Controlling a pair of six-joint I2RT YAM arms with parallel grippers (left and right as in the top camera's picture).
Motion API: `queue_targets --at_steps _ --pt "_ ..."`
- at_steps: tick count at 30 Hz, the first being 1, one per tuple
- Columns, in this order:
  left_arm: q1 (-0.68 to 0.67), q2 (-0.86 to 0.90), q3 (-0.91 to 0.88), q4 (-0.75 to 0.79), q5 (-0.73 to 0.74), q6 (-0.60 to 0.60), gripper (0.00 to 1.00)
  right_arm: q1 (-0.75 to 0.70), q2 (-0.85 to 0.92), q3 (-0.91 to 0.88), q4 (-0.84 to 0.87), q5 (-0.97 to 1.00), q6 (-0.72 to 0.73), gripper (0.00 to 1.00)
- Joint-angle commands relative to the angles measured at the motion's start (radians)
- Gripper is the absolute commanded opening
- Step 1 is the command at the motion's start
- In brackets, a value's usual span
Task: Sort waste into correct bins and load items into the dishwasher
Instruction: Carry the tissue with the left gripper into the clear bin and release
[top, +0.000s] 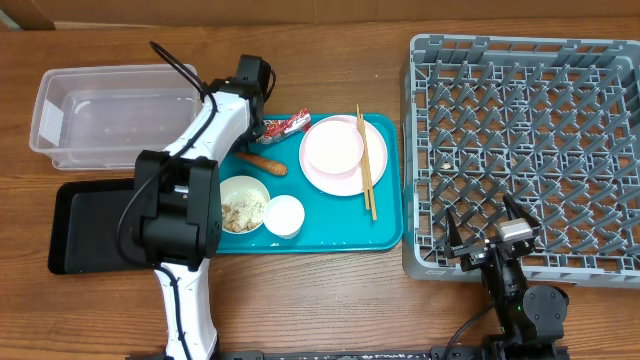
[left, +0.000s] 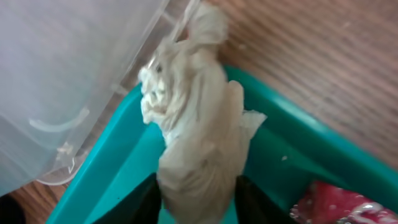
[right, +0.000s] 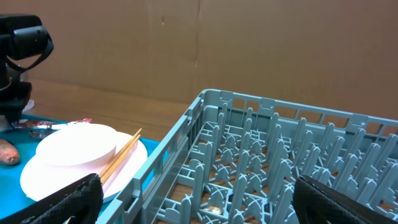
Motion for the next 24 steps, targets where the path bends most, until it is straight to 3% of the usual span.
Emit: queue_targets --at_steps 1,3,7,12,20,24 --pt "-0.002 0.010 -0.004 0.012 -0.026 0.003 0.20 -0.003 -0.008 -0.010 0.005 0.006 0.001 1.00" --pt "-0.002 0.008 0.003 0.011 -0.027 0.032 0.04 -0.003 -0.008 -0.010 0.005 0.006 0.001 1.00" --pt "-0.003 0.004 0.045 -0.017 -0.027 0.086 0.04 -0.003 -0.008 -0.010 0.005 0.006 0.001 1.00" --pt "-0.009 -0.002 0.185 -0.169 -0.011 0.092 0.04 -0.003 -0.008 -0.010 0.005 0.006 0.001 1.00" --pt "-0.023 -0.002 0.465 -0.391 0.198 0.163 0.04 -0.003 -0.008 -0.010 0.005 0.006 0.001 1.00" --pt "-0.015 -0.002 0.579 -0.481 0.215 0.169 0.04 -0.003 -0.008 -0.010 0.005 0.006 0.001 1.00"
